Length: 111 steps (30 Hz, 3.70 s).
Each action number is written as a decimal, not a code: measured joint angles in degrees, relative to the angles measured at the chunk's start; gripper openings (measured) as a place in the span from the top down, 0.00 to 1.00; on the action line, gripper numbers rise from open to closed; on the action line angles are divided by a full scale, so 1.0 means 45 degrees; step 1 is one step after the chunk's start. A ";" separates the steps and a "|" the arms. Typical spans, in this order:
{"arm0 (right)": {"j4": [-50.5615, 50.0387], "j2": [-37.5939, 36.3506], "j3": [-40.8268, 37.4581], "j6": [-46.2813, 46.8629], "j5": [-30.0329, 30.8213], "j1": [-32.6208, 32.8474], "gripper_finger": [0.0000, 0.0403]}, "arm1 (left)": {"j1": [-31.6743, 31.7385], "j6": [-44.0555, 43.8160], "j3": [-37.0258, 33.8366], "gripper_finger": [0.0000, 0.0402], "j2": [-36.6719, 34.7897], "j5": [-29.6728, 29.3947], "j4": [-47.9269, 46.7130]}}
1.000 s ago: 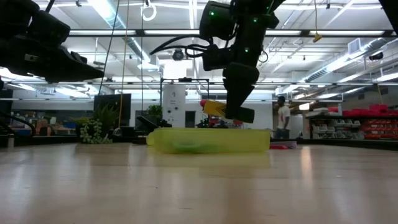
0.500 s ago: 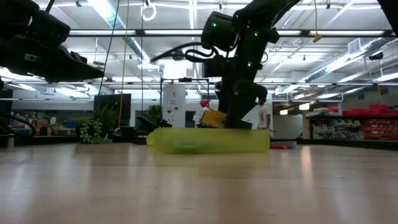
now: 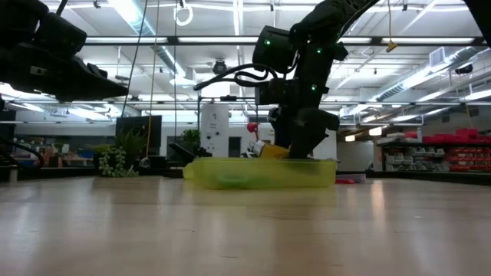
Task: Pack school essentials
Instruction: Put the yellow crayon box into the yellow supply box, then put the red eraser into the yellow supply box
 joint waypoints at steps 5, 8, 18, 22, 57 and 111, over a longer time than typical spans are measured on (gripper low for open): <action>-0.0006 0.0000 0.0000 -0.0547 -0.0056 0.0024 0.05 | -0.0001 0.0000 0.0000 0.96 0.0000 0.0000 -0.0005; -0.0010 0.0000 0.0000 -0.1102 0.0014 0.0134 0.03 | 0.0000 -0.0004 0.0000 0.97 0.0000 0.0000 -0.0024; -0.0307 0.0000 0.0729 -0.0328 0.0792 0.0323 0.04 | 0.0001 -0.0010 0.0000 0.95 0.0000 0.0000 -0.0044; -0.0652 0.0000 0.0826 0.0100 0.0804 0.0254 0.04 | 0.0001 -0.0019 0.0000 0.97 0.0000 0.0000 -0.0097; -0.4435 -0.1428 -0.0606 1.2040 0.0930 -0.1523 0.24 | -0.0001 -0.0098 0.0000 0.98 0.0000 -0.0083 -0.0121; -0.0434 -0.1487 -0.3857 1.2298 -0.0264 -0.2413 0.79 | 0.0000 -0.0204 -0.0001 0.95 0.0000 -0.0083 -0.0102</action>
